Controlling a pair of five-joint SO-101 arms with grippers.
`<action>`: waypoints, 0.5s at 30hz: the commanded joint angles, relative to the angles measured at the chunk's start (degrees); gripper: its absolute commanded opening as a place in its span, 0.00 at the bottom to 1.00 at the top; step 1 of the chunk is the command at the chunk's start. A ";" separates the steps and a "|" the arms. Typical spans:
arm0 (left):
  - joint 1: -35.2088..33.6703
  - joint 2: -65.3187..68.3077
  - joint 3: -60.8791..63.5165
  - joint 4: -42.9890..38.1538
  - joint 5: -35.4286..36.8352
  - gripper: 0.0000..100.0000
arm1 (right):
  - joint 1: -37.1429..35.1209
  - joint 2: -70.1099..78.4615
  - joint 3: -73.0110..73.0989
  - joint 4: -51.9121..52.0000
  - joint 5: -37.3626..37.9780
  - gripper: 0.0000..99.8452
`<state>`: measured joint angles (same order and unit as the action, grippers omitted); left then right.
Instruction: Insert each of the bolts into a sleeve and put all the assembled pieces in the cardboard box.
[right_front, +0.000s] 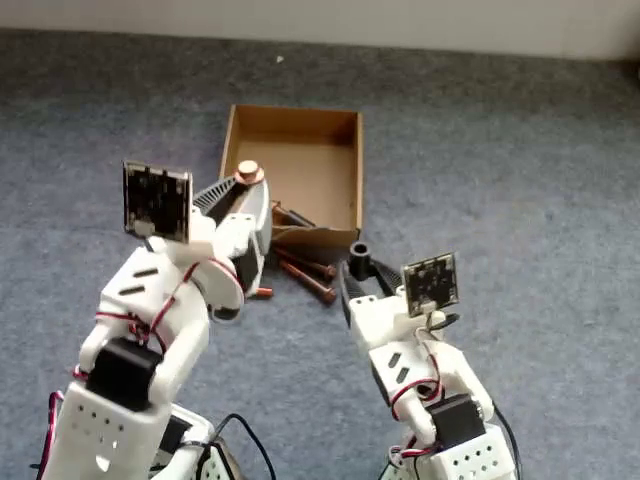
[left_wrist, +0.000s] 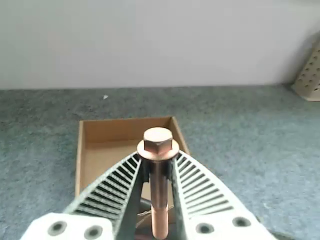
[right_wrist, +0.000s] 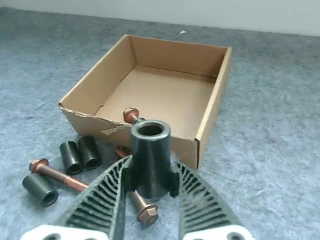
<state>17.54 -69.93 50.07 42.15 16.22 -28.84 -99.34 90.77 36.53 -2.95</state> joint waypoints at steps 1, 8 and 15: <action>3.74 -6.73 2.42 -2.02 0.88 0.01 | -4.26 -2.77 0.04 0.13 1.23 0.01; 6.02 -16.57 12.26 -7.82 0.44 0.01 | -9.45 -4.88 0.84 0.13 4.57 0.01; 6.46 -17.63 16.04 -10.73 0.44 0.01 | -12.53 -5.49 0.92 0.13 4.57 0.01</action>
<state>23.16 -86.55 66.24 33.45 16.31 -40.18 -103.74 92.53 36.53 1.10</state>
